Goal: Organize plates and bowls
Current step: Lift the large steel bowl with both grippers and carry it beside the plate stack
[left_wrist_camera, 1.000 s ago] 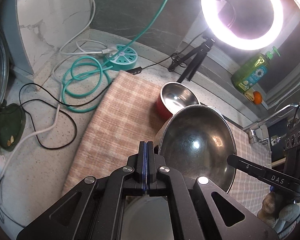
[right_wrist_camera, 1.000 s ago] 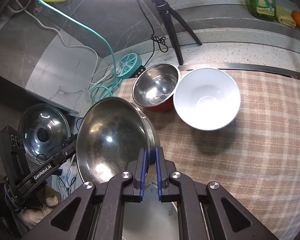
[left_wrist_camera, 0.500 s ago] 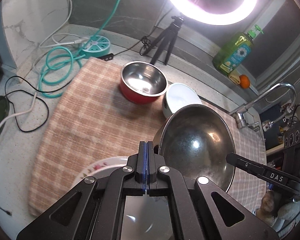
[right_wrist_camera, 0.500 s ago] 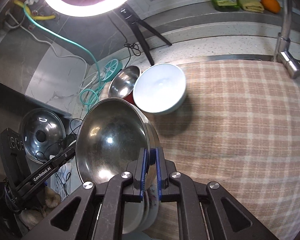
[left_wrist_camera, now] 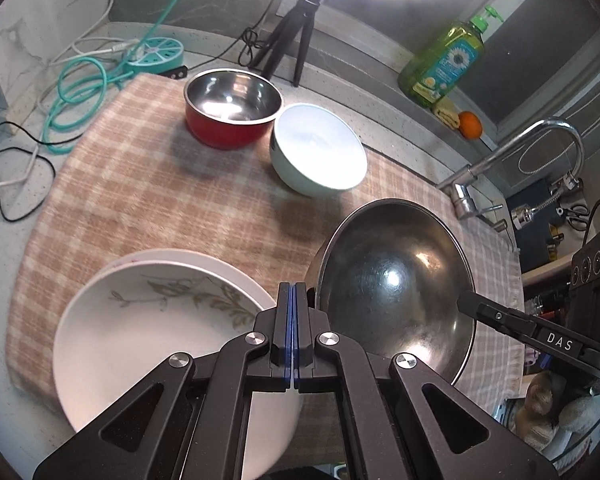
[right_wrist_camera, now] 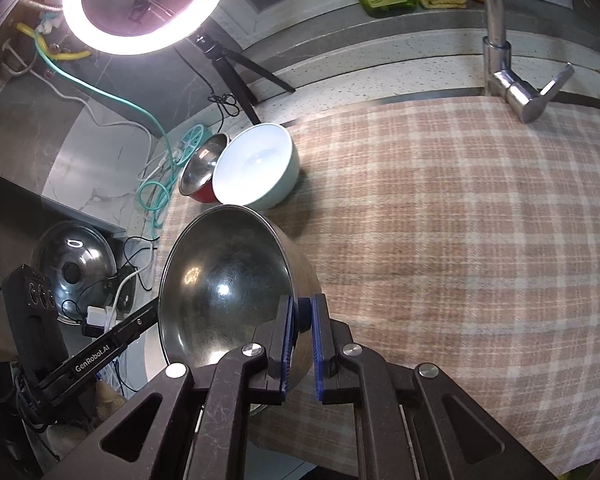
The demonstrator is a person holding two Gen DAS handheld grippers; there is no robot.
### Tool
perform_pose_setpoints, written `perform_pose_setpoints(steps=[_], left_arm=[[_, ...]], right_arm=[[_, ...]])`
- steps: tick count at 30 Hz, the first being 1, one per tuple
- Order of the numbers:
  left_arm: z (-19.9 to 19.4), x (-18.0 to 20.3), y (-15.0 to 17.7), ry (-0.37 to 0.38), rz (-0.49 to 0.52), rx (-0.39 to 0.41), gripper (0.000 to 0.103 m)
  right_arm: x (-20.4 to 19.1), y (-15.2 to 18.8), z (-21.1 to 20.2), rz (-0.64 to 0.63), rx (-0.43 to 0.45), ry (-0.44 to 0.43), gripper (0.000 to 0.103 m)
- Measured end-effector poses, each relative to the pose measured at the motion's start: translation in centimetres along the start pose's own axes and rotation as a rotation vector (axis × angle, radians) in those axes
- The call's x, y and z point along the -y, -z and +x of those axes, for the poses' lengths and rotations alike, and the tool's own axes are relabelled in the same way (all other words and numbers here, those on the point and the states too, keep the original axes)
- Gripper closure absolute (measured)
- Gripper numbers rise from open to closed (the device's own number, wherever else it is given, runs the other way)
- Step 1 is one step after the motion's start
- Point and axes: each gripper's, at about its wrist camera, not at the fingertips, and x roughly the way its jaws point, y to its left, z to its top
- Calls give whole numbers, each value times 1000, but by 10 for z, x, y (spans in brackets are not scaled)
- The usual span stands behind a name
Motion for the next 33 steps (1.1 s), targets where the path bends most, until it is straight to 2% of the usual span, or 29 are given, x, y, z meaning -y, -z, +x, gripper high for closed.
perform_pose_setpoints(steps=[12, 26, 33], left_arm=[[14, 17, 19, 4, 7, -41, 103], [42, 33, 41, 9, 30, -129, 103], [45, 35, 45, 12, 35, -138, 103]], right_arm=[[29, 18, -3, 22, -35, 18, 94], [65, 29, -3, 69, -60, 39, 94], [72, 35, -1, 69, -76, 33, 95]])
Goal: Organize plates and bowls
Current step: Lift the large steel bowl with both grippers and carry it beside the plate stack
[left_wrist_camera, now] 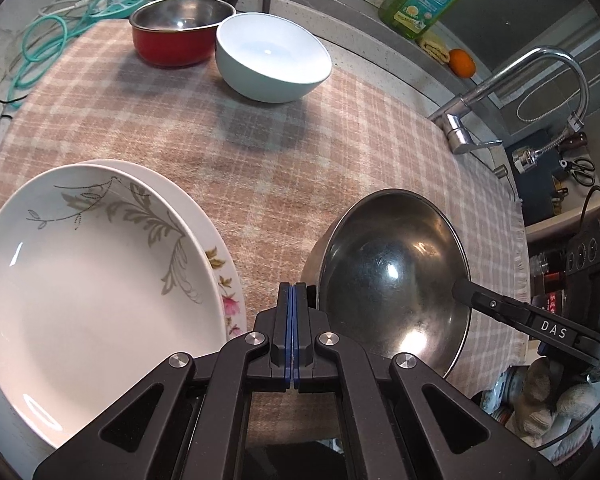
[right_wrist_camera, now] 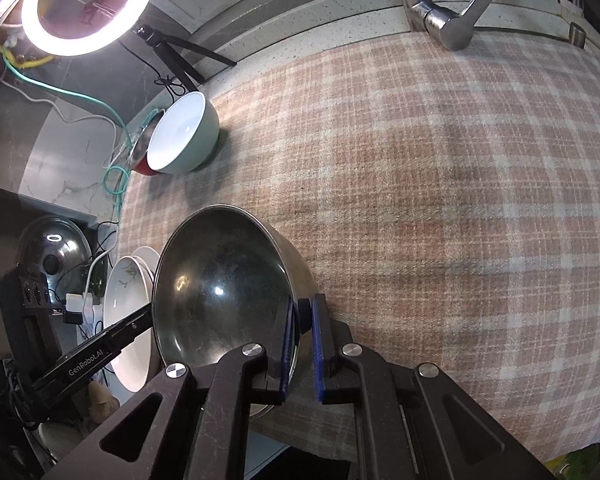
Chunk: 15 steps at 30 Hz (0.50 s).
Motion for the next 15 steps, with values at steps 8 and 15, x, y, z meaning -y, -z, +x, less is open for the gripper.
perform_pose_setpoints(steps=[8, 15], left_arm=[[0, -4, 0, 13, -13, -8, 103], [-1, -10, 0, 11, -28, 1, 102]], right_arm=[[0, 1, 0, -11, -3, -16, 95], [6, 2, 0, 13, 6, -40, 93]])
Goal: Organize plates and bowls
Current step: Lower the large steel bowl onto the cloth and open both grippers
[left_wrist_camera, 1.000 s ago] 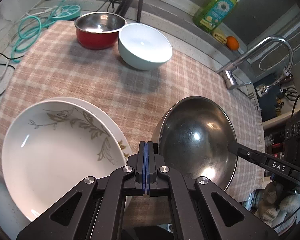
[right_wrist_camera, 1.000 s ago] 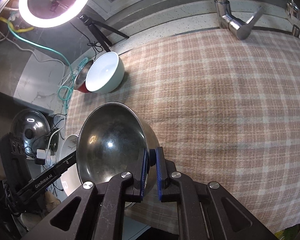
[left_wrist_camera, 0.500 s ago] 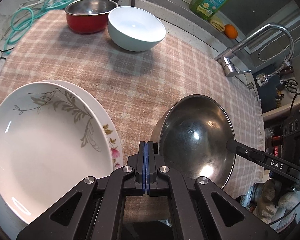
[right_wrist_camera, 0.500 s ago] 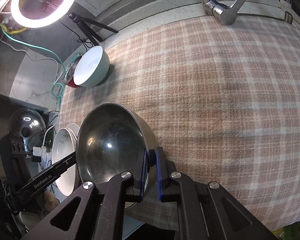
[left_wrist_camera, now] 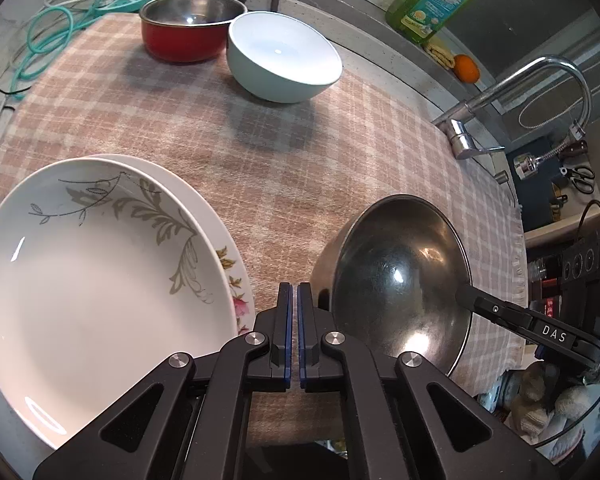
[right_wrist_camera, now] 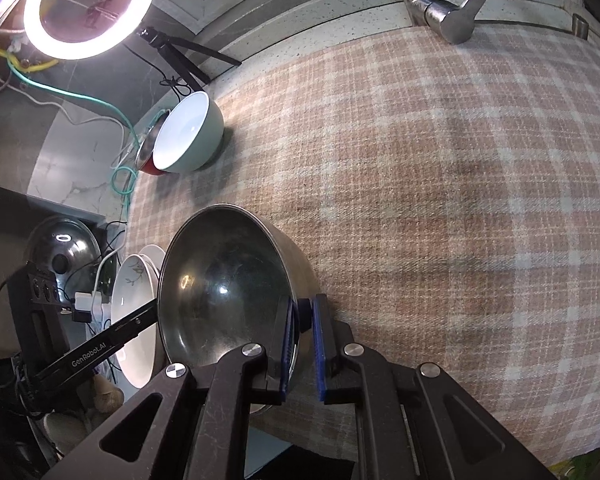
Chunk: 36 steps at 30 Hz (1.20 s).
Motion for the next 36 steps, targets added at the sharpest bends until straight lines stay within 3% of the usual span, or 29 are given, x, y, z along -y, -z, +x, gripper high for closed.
perform_pose_setpoints(steps=[3, 6, 18, 27, 36], left_arm=[[-4, -2, 1, -7, 0, 9, 101], [-9, -3, 1, -19, 5, 28, 96], [-42, -9, 4, -46, -10, 135, 92], [-68, -15, 6, -120, 9, 216, 92], [-79, -31, -2, -99, 13, 235, 91]], right_arm=[[0, 2, -1, -8, 9, 13, 93], [-1, 4, -5, -12, 32, 28, 85], [12, 20, -42, 16, 197, 62, 74], [10, 27, -56, 18, 233, 74, 73], [-24, 24, -50, -27, 245, 93, 73]])
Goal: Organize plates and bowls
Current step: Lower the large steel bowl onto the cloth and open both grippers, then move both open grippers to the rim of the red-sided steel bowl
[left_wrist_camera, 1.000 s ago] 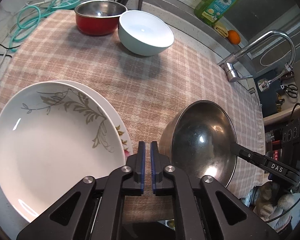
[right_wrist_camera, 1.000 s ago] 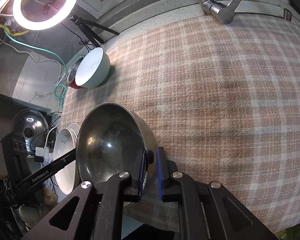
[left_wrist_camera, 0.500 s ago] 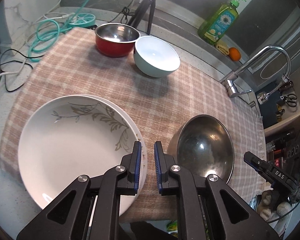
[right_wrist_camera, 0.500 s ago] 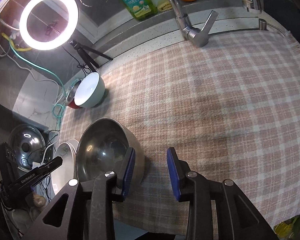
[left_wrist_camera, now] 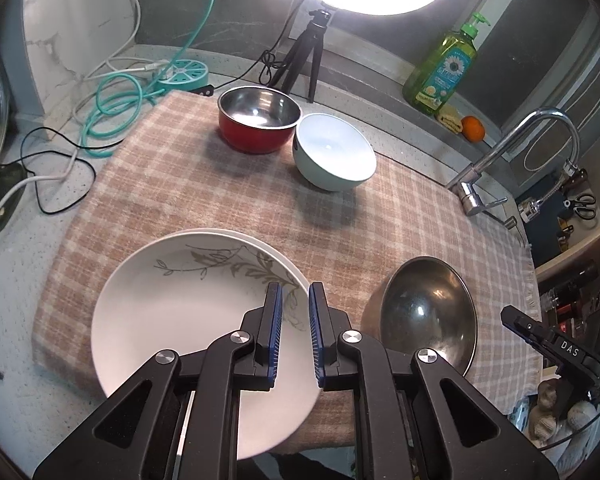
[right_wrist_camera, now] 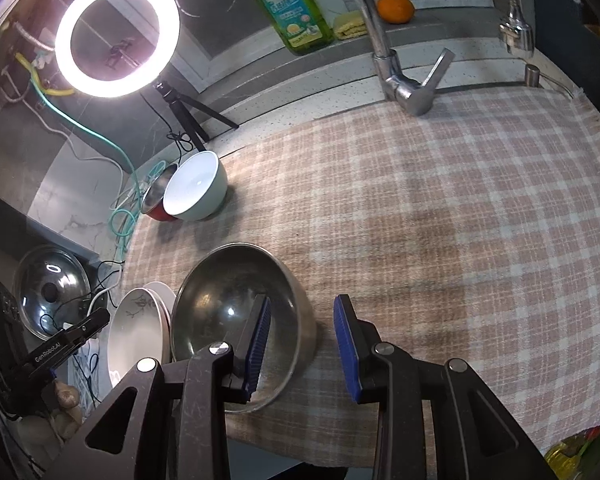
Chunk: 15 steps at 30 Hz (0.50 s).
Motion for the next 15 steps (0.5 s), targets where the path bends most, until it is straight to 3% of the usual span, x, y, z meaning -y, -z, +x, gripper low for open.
perform_pose_setpoints(steps=[15], left_arm=[[-10, -76, -47, 23, -25, 19, 91]], right_arm=[[-90, -25, 26, -82, 10, -15, 73]])
